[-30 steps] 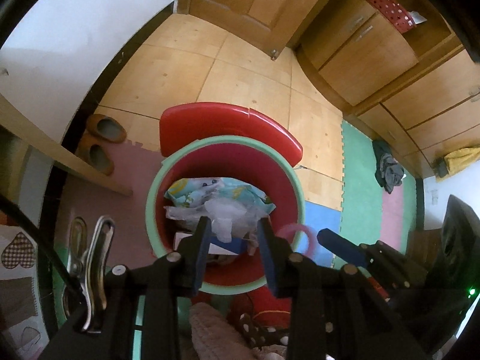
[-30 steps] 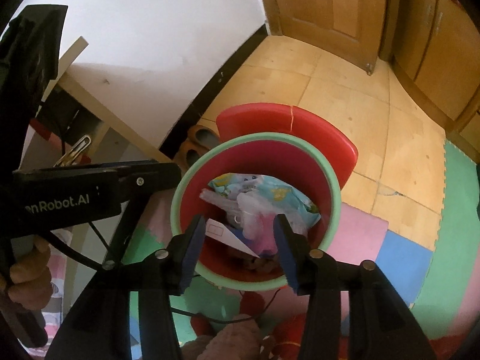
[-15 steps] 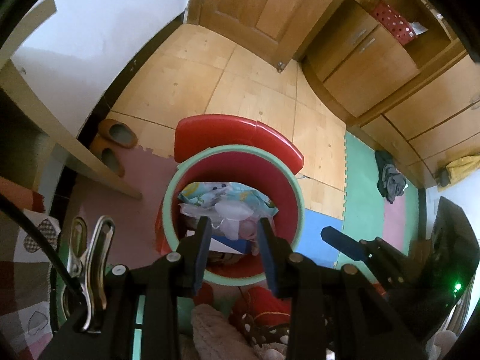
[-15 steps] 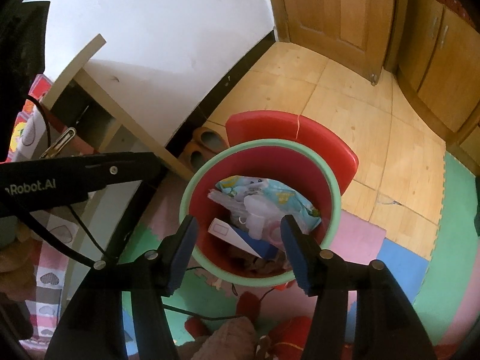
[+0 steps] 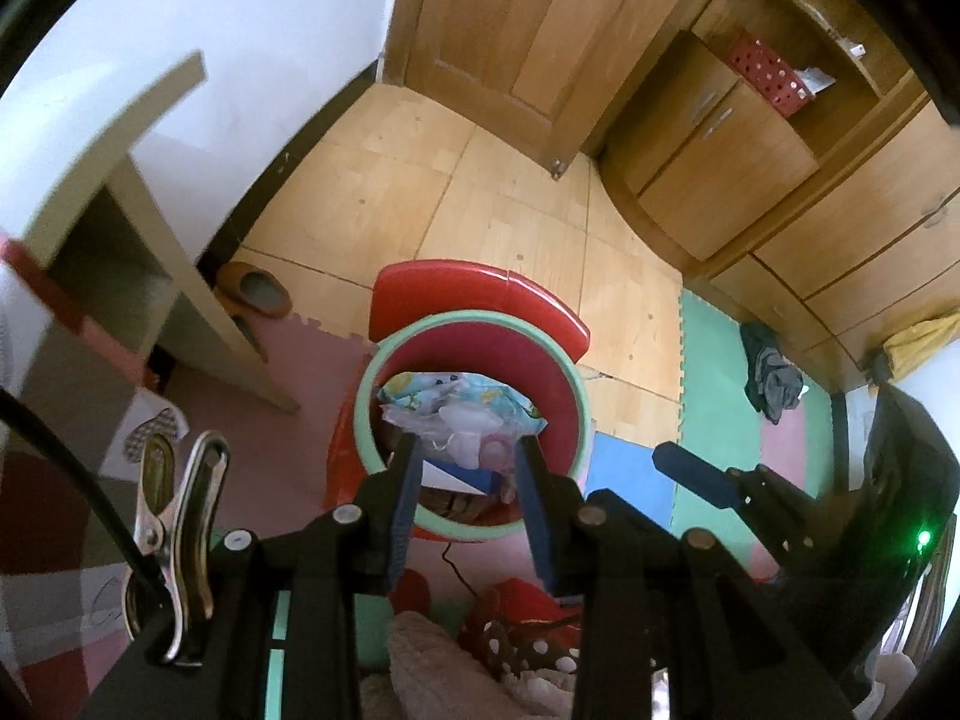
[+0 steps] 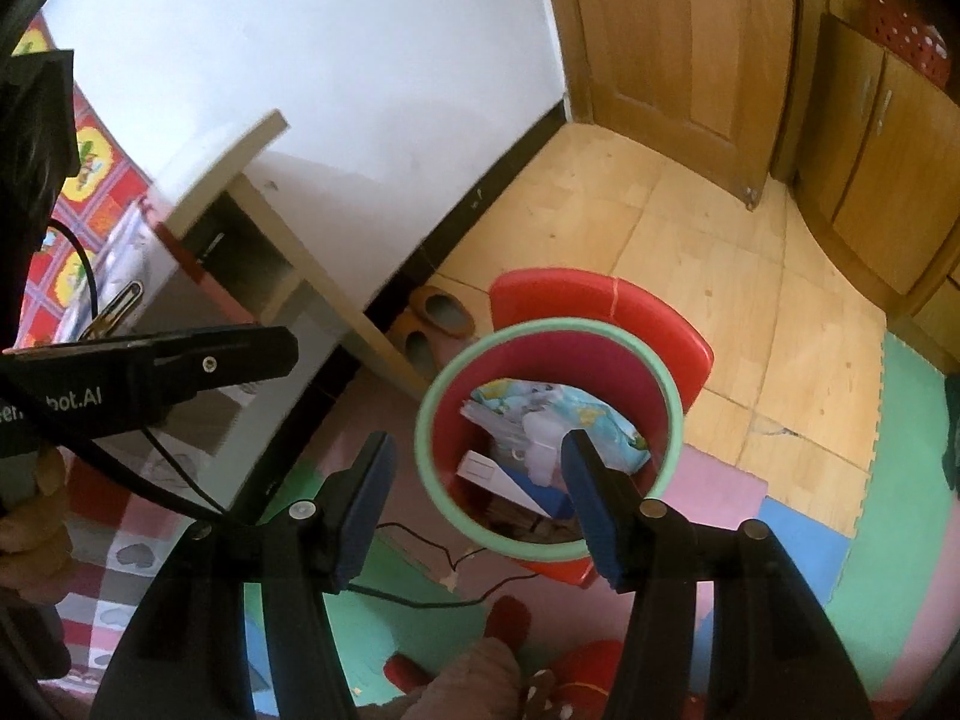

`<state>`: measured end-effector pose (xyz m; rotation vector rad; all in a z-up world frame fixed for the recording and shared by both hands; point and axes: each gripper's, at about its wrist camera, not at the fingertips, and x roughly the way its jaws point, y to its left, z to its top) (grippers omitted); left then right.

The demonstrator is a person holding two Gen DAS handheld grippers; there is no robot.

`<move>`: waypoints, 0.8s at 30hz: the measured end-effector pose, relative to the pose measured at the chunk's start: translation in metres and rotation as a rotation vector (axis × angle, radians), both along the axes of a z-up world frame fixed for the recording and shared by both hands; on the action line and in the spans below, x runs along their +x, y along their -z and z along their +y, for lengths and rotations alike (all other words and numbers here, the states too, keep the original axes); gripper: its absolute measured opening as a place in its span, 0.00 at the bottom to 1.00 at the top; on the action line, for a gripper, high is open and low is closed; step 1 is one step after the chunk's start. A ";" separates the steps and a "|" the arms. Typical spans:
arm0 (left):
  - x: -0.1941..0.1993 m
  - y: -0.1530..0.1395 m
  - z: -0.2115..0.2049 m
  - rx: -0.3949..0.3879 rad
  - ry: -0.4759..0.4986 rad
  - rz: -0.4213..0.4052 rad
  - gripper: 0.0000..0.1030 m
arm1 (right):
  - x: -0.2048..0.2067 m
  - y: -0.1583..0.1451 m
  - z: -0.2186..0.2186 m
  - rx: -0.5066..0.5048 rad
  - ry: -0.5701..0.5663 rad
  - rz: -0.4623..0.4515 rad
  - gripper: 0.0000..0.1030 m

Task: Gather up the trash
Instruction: 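Move both open tools away from the bucket back over the bed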

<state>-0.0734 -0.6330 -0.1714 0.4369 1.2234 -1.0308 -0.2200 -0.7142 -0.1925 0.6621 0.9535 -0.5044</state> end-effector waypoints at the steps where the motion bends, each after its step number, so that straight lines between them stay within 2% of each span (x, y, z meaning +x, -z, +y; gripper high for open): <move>1: 0.001 -0.005 0.004 -0.003 -0.001 -0.004 0.32 | 0.001 -0.005 0.003 -0.003 -0.003 -0.007 0.57; 10: 0.005 -0.053 0.045 -0.065 -0.049 -0.056 0.32 | 0.016 -0.049 0.036 -0.038 -0.070 -0.069 0.57; 24: 0.025 -0.106 0.143 -0.115 -0.211 -0.122 0.32 | 0.068 -0.108 0.115 -0.068 -0.276 -0.175 0.57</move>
